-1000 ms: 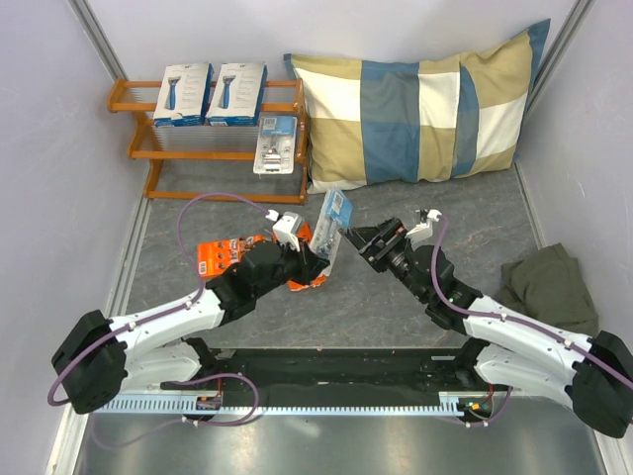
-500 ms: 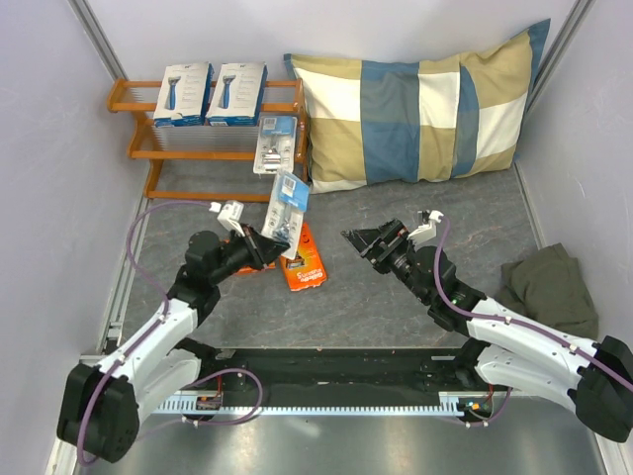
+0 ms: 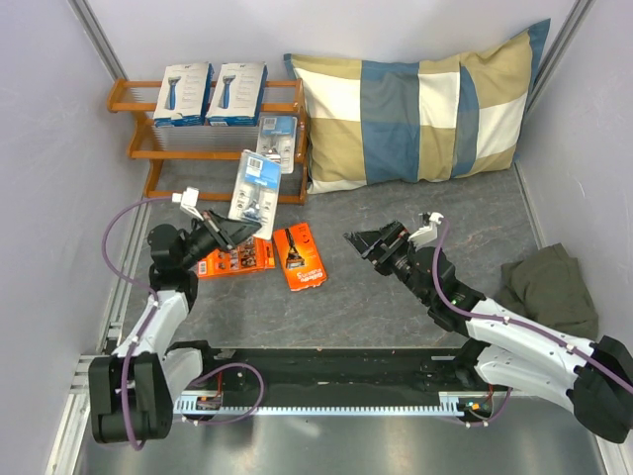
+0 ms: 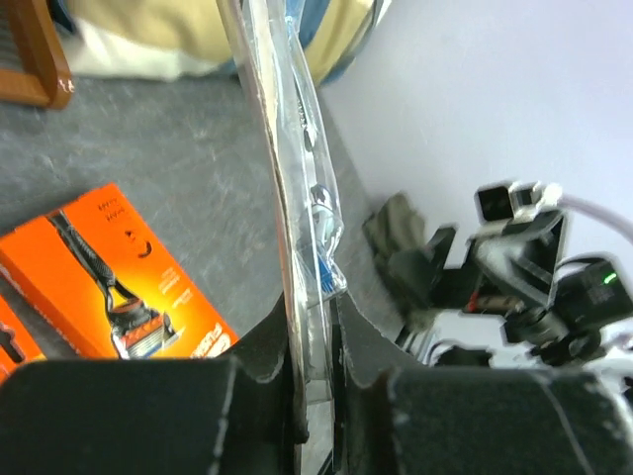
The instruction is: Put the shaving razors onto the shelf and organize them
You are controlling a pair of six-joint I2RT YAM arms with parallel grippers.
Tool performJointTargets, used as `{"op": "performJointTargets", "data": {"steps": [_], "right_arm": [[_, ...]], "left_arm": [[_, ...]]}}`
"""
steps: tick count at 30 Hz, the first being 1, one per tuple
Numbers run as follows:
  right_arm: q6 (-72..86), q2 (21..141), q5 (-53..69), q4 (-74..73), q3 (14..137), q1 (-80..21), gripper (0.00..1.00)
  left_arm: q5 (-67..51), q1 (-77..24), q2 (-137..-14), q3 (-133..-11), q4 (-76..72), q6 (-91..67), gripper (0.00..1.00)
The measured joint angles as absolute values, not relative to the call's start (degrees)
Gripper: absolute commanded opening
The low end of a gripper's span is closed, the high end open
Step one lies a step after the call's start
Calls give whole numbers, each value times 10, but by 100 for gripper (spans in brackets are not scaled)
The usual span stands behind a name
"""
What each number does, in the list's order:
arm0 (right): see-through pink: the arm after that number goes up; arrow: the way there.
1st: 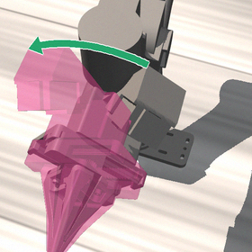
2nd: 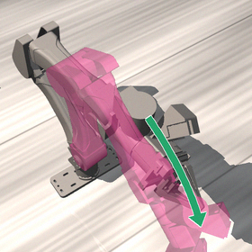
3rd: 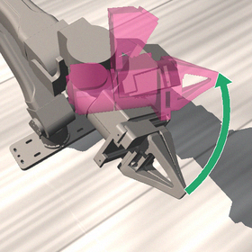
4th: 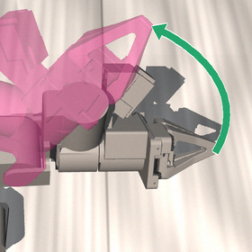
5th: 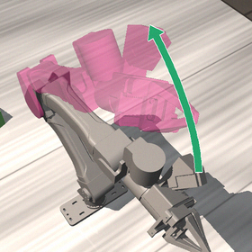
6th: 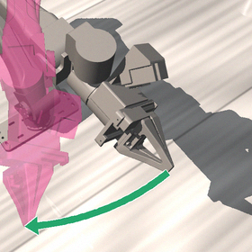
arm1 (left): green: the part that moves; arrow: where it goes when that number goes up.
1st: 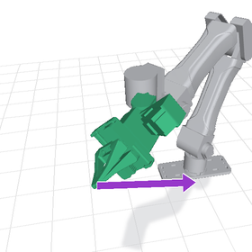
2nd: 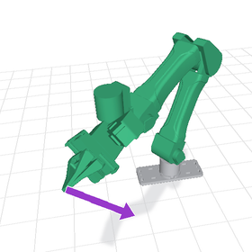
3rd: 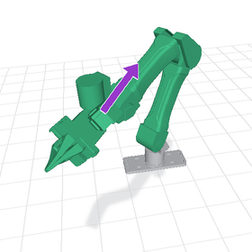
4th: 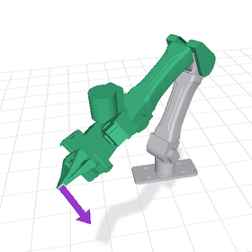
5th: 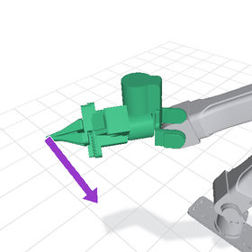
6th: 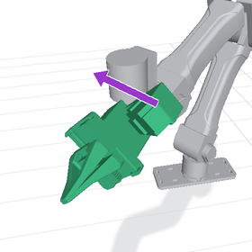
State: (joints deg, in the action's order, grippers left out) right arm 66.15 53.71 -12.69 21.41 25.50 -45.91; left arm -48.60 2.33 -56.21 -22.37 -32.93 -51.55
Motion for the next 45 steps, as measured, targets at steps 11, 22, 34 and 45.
{"op": "performJointTargets", "data": {"steps": [11, 22, 34, 45], "right_arm": [[662, 532, -108, 213, 244, -433, 98], [662, 512, -87, 213, 232, -399, 98], [662, 511, -58, 214, 224, -376, 98], [666, 520, -31, 229, 199, -364, 98]], "left_arm": [[-572, 132, -707, -229, -557, -707, 2], [-591, 174, -848, -282, -712, -870, 2], [-592, 179, -877, -346, -714, -892, 2], [-590, 179, -897, -395, -622, -857, 2]]}}
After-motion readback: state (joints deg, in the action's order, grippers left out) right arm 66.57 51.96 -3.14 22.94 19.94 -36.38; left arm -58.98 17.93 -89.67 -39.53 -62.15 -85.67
